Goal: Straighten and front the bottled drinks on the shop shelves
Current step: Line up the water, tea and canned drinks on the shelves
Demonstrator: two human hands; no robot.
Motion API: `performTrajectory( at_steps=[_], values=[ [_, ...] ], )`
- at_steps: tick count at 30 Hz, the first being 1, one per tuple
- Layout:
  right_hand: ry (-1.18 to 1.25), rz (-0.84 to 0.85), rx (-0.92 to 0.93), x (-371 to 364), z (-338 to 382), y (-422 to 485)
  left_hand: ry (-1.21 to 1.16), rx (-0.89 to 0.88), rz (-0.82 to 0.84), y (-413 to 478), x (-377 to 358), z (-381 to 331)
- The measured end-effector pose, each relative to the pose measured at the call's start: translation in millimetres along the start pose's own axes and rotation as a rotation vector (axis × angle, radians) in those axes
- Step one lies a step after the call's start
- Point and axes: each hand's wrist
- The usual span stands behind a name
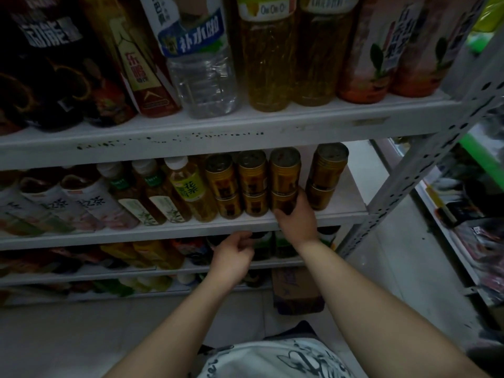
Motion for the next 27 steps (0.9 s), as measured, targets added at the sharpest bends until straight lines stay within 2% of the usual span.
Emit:
performTrajectory(
  at_steps=[6, 11, 22, 24, 27],
  values=[
    [-0.102, -0.24, -0.053, -25.4, 1.1, -13.7, 0.018, 0.002, -0.021, -3.4, -4.7, -1.4],
    [-0.042, -0.079, -0.002, -16.3, -7.4, -7.0, 0.017, -0.013, -0.022, -1.1, 2.9, 0.3],
    [-0.074, -0.228, -0.027, -23.1, -4.7, -12.6, -0.068, 0.019, -0.082, 16.8, 3.4, -20.5],
    [-0.094, -0.315, -0.015, -15.1, -10.4, -18.8, -0.087, 0.027, -0.083, 17.7, 5.0, -21.2],
    [-0.049, -0.548, -0.109, 10.4, -20.8, -22.5, -0.088, 0.029, -0.07, 16.9, 9.3, -14.0]
  ],
)
Point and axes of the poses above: each hand's wrist, its own y-axis towards the middle knuckle, its own x-axis out of the back of the hand, z = x × y, and after that the axes turned 8 degrees about -x, right-handed
